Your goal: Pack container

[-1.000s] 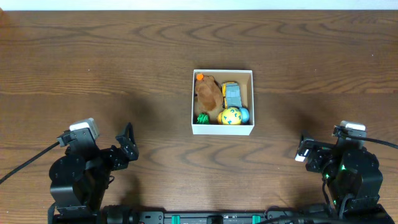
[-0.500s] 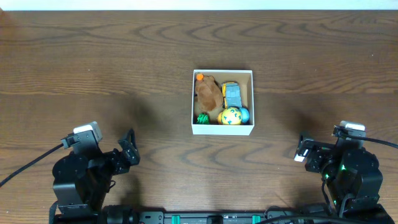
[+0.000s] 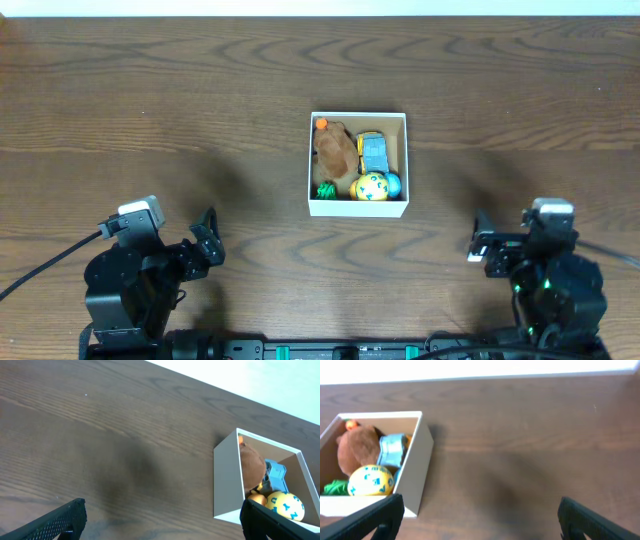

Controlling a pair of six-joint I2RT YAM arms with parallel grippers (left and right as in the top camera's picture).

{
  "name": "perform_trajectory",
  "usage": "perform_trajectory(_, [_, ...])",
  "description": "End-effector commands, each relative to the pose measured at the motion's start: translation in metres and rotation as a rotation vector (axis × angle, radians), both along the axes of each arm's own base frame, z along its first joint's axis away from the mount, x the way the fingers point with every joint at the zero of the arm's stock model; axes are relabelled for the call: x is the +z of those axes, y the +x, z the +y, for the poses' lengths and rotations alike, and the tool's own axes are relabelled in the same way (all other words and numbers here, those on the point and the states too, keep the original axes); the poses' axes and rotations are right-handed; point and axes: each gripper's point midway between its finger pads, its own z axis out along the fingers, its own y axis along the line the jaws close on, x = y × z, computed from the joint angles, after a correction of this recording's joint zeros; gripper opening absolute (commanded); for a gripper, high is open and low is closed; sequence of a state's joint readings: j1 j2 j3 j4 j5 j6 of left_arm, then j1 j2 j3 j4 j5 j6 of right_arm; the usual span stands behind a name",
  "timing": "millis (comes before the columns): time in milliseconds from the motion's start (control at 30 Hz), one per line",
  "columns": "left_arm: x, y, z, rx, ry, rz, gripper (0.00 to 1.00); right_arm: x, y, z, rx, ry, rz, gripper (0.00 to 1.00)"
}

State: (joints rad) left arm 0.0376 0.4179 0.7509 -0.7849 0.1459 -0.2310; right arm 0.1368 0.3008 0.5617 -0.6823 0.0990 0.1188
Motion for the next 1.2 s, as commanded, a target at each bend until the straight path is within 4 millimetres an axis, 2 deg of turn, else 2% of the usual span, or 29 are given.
perform_trajectory(0, [-0.002,0.0,0.002,0.005,0.012,0.003,0.98,-0.012,-0.003,0.01,0.097,-0.052,-0.073,0.99])
perform_trajectory(133, [-0.002,0.0,0.002,0.005,0.012,0.003,0.98,-0.005,0.0,0.013,0.115,-0.051,-0.233,0.99])
perform_trajectory(333, [-0.002,0.0,0.002,0.005,0.012,0.003,0.98,0.026,0.014,0.016,0.13,-0.118,-0.49,0.99])
perform_trajectory(400, [-0.002,0.0,0.002,0.006,0.012,0.003,0.98,0.026,0.018,0.016,0.13,-0.149,-0.532,0.99])
perform_trajectory(467, [-0.002,0.0,0.002,0.005,0.012,0.003,0.98,0.016,0.023,0.015,0.124,-0.166,-0.544,0.99])
perform_trajectory(567, [-0.002,0.0,0.002,0.006,0.012,0.003,0.98,-0.009,0.031,0.01,0.102,-0.172,-0.537,0.99])
perform_trajectory(633, [-0.002,0.0,0.002,0.006,0.012,0.003,0.98,-0.026,0.033,0.007,0.096,-0.176,-0.476,0.99])
perform_trajectory(733, [-0.002,0.0,0.002,0.005,0.012,0.003,0.98,-0.038,0.033,0.005,0.093,-0.189,-0.427,0.99])
perform_trajectory(800, [-0.002,0.0,0.002,0.005,0.012,0.003,0.98,-0.058,0.032,0.006,0.103,-0.165,-0.347,0.99])
perform_trajectory(900, [-0.002,0.0,0.002,0.006,0.012,0.003,0.98,-0.055,0.032,0.006,0.079,-0.08,-0.352,0.99])
perform_trajectory(1167, [-0.002,0.0,0.002,0.005,0.012,0.003,0.98,-0.055,0.033,0.006,0.079,-0.081,-0.352,0.98])
